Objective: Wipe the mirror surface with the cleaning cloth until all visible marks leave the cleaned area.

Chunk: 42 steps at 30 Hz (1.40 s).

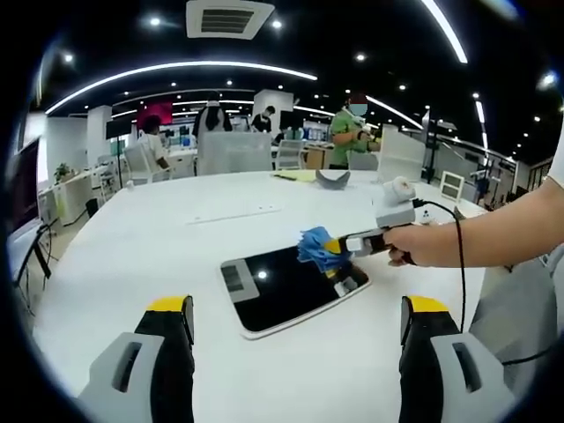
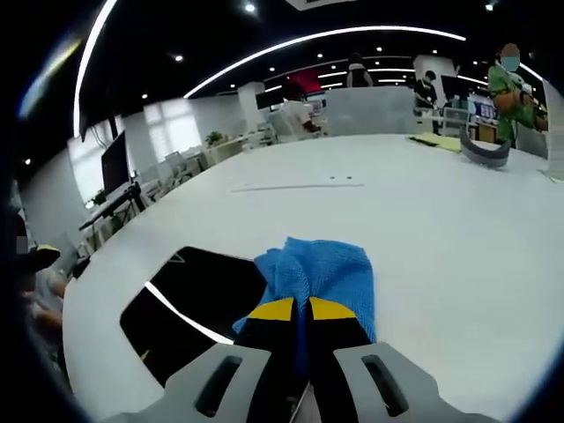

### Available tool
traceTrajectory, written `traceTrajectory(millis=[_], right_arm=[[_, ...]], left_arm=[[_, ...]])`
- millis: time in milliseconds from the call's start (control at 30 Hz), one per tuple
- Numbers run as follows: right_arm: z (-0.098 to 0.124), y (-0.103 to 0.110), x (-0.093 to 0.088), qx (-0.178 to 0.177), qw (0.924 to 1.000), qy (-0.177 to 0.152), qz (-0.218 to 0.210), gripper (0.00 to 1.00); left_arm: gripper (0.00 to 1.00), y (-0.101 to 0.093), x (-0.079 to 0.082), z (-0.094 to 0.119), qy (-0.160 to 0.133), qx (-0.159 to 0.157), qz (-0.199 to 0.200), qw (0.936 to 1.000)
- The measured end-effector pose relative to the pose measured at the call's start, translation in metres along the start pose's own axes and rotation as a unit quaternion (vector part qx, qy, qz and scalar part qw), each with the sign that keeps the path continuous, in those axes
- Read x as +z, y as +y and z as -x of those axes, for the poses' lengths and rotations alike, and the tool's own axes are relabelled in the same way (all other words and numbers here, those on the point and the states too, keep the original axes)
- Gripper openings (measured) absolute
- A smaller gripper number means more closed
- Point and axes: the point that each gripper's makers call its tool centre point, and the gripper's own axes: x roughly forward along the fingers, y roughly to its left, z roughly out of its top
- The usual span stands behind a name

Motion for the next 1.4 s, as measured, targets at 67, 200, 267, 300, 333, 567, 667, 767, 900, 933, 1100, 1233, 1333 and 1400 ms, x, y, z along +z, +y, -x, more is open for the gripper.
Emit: traceTrajectory(millis=[67, 200, 267, 300, 333, 567, 667, 767, 900, 933, 1100, 1233, 1333, 1400], right_arm=[[0.0, 0.0, 0.0, -0.001, 1.0, 0.0, 0.0, 0.0], [0.001, 0.002, 0.0, -0.002, 1.0, 0.0, 0.0, 0.0], [0.002, 0.002, 0.0, -0.002, 1.0, 0.001, 0.0, 0.0], [0.001, 0.001, 0.0, -0.002, 1.0, 0.001, 0.0, 0.0], [0.0, -0.001, 0.0, -0.002, 1.0, 0.002, 0.0, 0.0], [0.002, -0.003, -0.002, -0.001, 1.0, 0.003, 0.002, 0.0], [0.008, 0.002, -0.003, -0.001, 1.0, 0.003, 0.002, 0.0], [0.012, 0.004, -0.005, -0.002, 1.0, 0.004, 0.002, 0.0], [0.015, 0.003, -0.007, -0.002, 1.0, 0.005, 0.003, 0.0], [0.016, 0.004, -0.008, -0.002, 1.0, 0.005, 0.004, 0.0], [0.025, 0.013, -0.011, -0.001, 1.0, 0.004, 0.007, 0.0], [0.027, 0.015, -0.013, -0.002, 0.9999, 0.003, 0.011, 0.0], [0.028, 0.015, -0.013, -0.004, 0.9999, 0.002, 0.016, 0.0], [0.028, 0.015, -0.012, -0.004, 0.9998, 0.001, 0.018, 0.0]], left_arm=[[0.98, 0.0, 0.001, 0.0, -0.001, -0.001, 0.0, 1.0], [0.99, -0.001, 0.0, 0.001, -0.001, -0.001, -0.001, 1.0], [0.99, 0.0, 0.0, 0.002, -0.001, 0.0, 0.0, 1.0], [0.99, 0.0, 0.0, 0.002, -0.001, 0.0, 0.0, 1.0], [0.99, 0.0, 0.0, 0.002, -0.001, 0.0, 0.0, 1.0], [0.99, -0.001, 0.002, 0.002, -0.002, -0.001, -0.002, 1.0], [0.99, -0.001, 0.003, 0.001, -0.002, -0.002, -0.002, 1.0], [0.99, -0.003, 0.003, 0.001, -0.003, -0.003, -0.003, 1.0], [0.99, -0.004, 0.003, 0.002, -0.004, -0.005, -0.004, 1.0], [0.99, -0.004, 0.004, 0.002, -0.005, -0.004, -0.004, 1.0], [0.99, -0.005, 0.005, 0.003, -0.008, -0.004, -0.003, 1.0], [0.99, -0.006, 0.006, 0.003, -0.01, -0.005, -0.004, 0.9999], [0.99, -0.007, 0.007, 0.004, -0.011, -0.006, -0.006, 0.9999], [0.99, -0.007, 0.007, 0.005, -0.011, -0.005, -0.006, 0.9999]])
